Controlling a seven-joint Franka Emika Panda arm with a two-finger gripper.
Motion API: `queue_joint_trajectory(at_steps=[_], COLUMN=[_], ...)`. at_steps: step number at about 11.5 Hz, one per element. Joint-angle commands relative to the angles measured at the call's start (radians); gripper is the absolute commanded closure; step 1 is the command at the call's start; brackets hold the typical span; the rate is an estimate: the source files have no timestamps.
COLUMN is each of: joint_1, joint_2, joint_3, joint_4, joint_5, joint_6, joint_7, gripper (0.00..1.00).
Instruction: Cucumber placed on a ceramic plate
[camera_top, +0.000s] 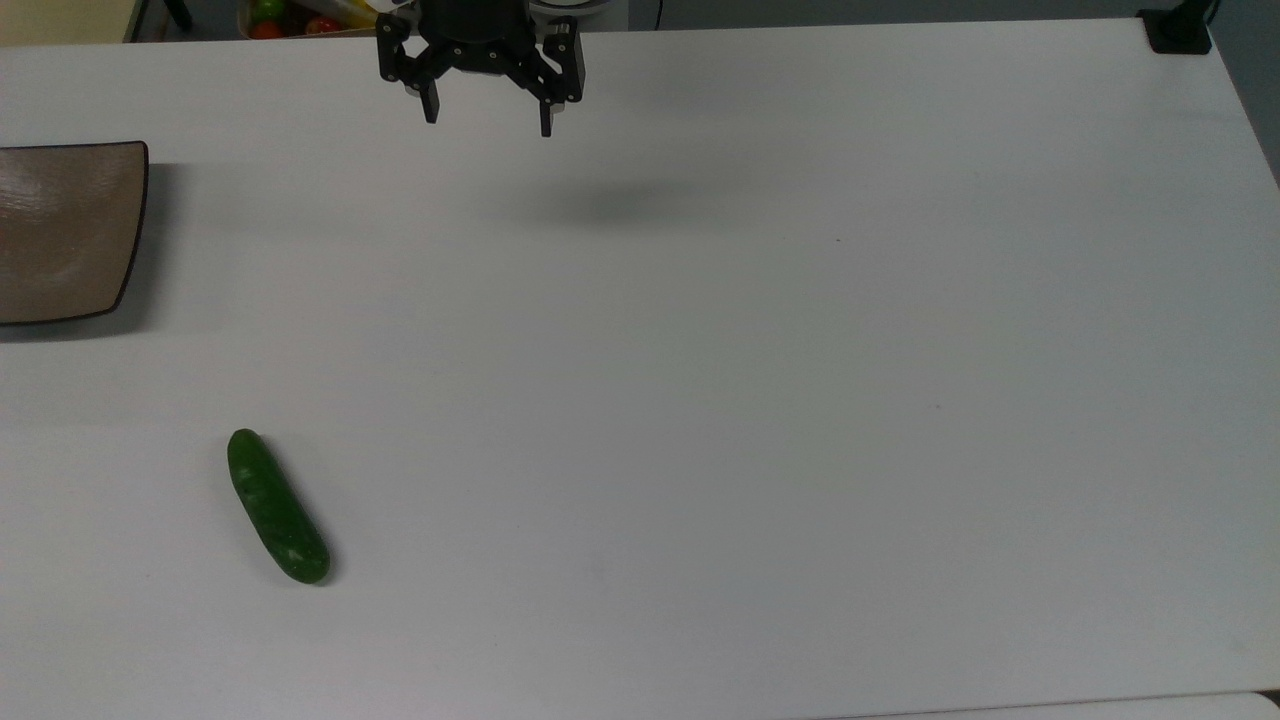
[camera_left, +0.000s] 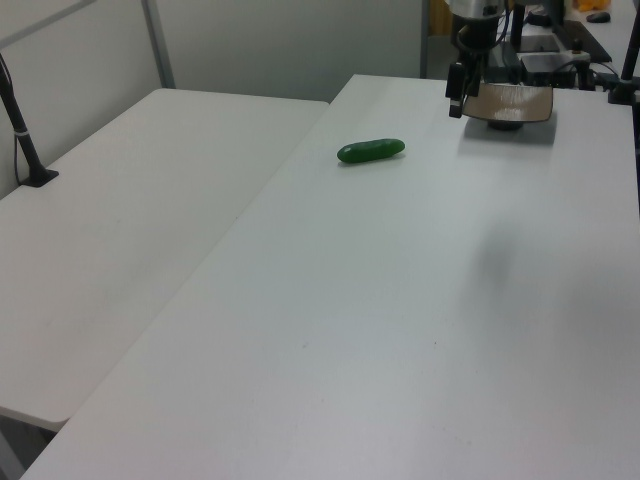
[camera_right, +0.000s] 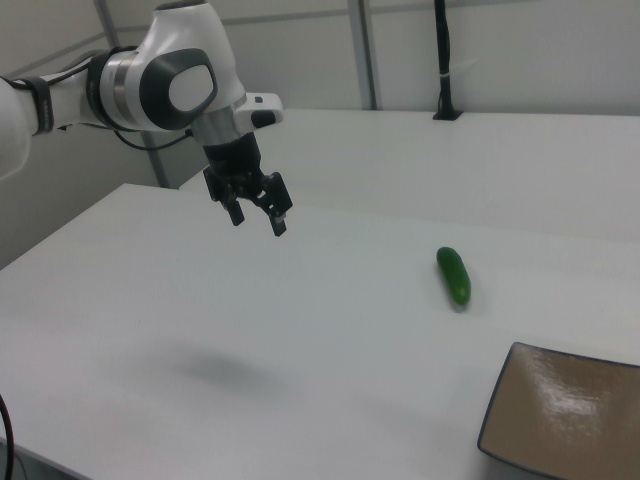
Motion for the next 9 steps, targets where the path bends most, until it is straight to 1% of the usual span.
queue_joint_trajectory(at_steps=[1, 6, 8, 9], joint_1=[0.03, 0.033, 0.031, 0.028], joint_2=[-0.051, -0.052, -0.046, -0.042], joint_3=[-0.025, -0.022, -0.022, -0.022], joint_4=[-0.048, -0.047, -0.041, -0.039], joint_5=[0.02, 0.02, 0.008, 0.002], joint_6=[-0.01, -0.008, 0.013, 0.068], joint_7=[-0.016, -0.022, -0.029, -0.078], gripper=[0.0, 0.0, 0.0, 0.0])
